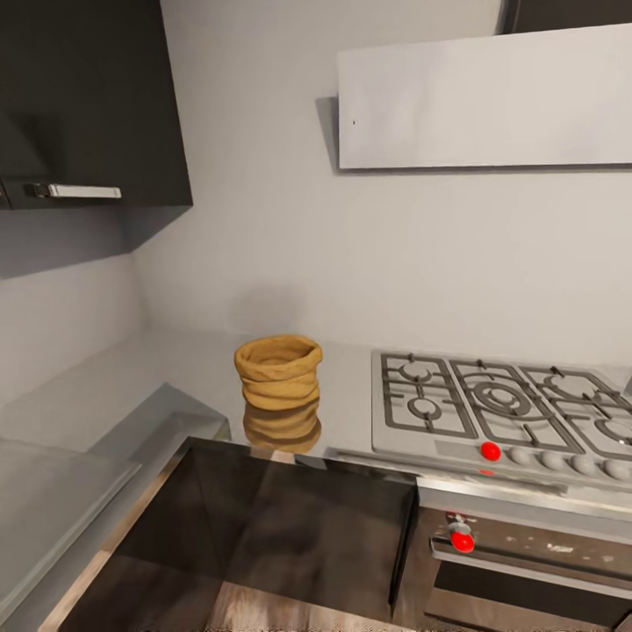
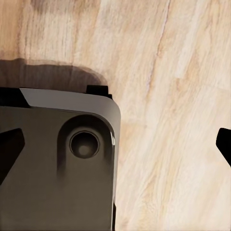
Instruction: In the kitchen, take the popcorn bag from the countertop, put it into the microwave, and heat it until the popcorn is cooked so the cooked popcorn ends up inside the bag.
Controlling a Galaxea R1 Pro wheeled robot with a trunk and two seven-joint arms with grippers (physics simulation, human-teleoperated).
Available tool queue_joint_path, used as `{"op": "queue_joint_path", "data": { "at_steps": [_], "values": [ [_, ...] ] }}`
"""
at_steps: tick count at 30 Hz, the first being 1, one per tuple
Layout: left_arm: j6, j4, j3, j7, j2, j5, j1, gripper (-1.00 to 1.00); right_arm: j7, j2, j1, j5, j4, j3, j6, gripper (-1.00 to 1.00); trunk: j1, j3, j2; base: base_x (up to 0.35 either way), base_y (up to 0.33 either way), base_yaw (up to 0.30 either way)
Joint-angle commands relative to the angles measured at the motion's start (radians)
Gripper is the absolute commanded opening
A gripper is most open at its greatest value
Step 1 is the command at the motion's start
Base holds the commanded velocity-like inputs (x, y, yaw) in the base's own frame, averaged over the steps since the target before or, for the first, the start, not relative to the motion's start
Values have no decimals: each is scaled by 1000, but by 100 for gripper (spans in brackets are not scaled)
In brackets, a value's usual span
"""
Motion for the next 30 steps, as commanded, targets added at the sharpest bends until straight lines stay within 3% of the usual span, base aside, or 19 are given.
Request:
{"op": "queue_joint_path", "data": {
  "at_steps": [1,30],
  "values": [
    [-2,-1,-5,3,0,5,0,100,-5,0,-1,11,3,-8,-5,100,0,-3,-1,0,0,0],
    [-2,-1,-5,3,0,4,0,100,-5,1,-1,11,3,-8,-6,100,0,-49,-1,0,0,0]
  ]
}}
